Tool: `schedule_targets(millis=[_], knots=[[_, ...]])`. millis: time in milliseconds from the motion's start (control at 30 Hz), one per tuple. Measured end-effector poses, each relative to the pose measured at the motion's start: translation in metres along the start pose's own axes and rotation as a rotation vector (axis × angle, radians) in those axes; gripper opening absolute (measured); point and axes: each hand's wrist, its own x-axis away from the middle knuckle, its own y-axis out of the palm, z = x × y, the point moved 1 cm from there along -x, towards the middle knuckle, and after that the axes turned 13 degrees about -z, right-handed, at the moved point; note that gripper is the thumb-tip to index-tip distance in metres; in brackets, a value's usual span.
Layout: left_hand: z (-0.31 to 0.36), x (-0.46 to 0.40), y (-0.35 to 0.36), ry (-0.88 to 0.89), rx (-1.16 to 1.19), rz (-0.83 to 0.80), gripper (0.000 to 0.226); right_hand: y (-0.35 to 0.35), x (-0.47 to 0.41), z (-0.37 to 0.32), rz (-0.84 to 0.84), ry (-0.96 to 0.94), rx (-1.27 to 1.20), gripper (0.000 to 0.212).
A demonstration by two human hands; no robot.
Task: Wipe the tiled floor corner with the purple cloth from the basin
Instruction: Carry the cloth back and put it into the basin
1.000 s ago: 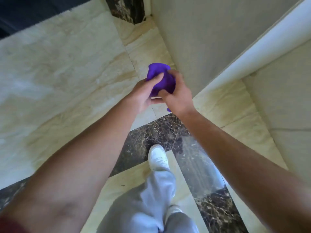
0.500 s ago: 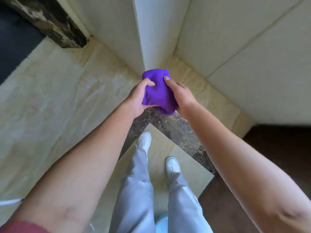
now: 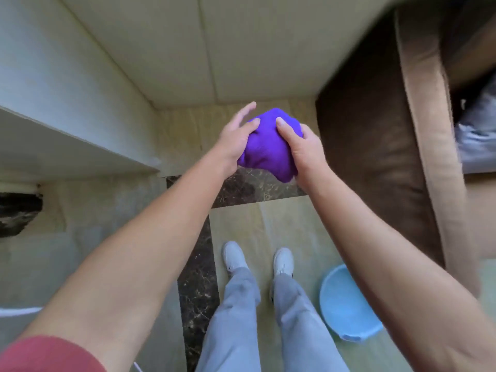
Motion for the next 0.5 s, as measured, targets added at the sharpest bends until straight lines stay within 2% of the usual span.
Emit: schedule_targets(millis=[100,200,267,400,500], knots=[[-0.015,-0.004,0.055,-0.033,-0.006,-0.087,0.025,-0.053,0.033,0.009,0.099,0.034,-0.132,0.047],[-0.040,0.004,0.120,-0.125,-0.045,-0.148,0.030,-0.110,0.080,0.031,0.183,0.053,-0.261,0.060],[-0.060,0.014,0.154,-0.158,-0.068,-0.192,0.033,-0.139,0.112,0.049,0.208,0.072,-0.285,0.060],[-0.105,0.052,0.215,-0.208,-0.141,-0.309,0.042,-0.179,0.182,0.091,0.046,0.161,-0.413,0.071],[-0.146,0.087,0.244,-0.206,-0.213,-0.343,0.050,-0.201,0.233,0.130,0.070,0.180,-0.452,0.074]])
